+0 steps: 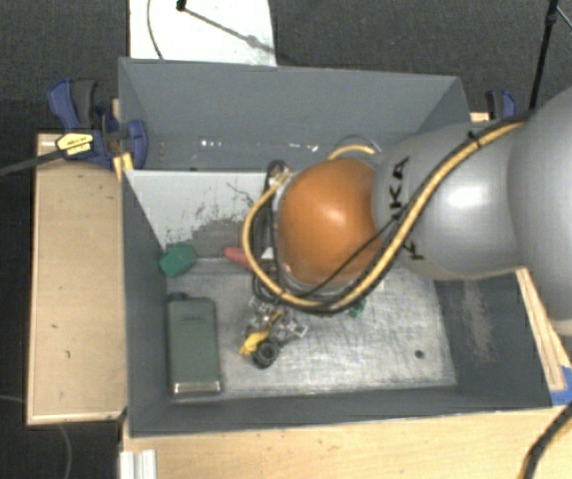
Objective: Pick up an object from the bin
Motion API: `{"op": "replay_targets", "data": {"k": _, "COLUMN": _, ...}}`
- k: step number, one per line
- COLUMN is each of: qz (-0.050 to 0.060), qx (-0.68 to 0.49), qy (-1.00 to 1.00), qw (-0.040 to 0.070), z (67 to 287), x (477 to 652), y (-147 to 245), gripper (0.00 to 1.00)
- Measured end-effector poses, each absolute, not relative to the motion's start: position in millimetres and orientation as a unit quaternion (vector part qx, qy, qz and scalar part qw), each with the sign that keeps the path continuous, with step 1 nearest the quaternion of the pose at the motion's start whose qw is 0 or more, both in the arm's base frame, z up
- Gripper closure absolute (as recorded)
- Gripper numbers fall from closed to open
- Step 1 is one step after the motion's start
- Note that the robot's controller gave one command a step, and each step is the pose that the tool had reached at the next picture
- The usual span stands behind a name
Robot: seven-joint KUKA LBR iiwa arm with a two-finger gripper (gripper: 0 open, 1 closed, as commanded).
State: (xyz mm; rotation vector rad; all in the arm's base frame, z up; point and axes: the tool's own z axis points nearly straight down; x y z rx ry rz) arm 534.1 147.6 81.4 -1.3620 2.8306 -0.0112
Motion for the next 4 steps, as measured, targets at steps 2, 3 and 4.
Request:
{"op": "replay_targets", "data": {"k": 2, "qz": 0.0, "qx": -0.432, "qy": 0.902, "qw": 0.003, "z": 111.0, "x": 535.0, "y": 148.8, "gripper": 1.0}}
{"op": "replay_targets", "data": {"k": 3, "qz": 0.001, "qx": -0.431, "qy": 0.902, "qw": 0.0, "z": 118.9, "x": 533.5, "y": 148.7, "gripper": 1.0}}
{"op": "replay_targets", "data": {"k": 4, "qz": 0.001, "qx": -0.432, "qy": 0.902, "qw": -0.003, "z": 139.9, "x": 531.7, "y": 148.6, "gripper": 1.0}}
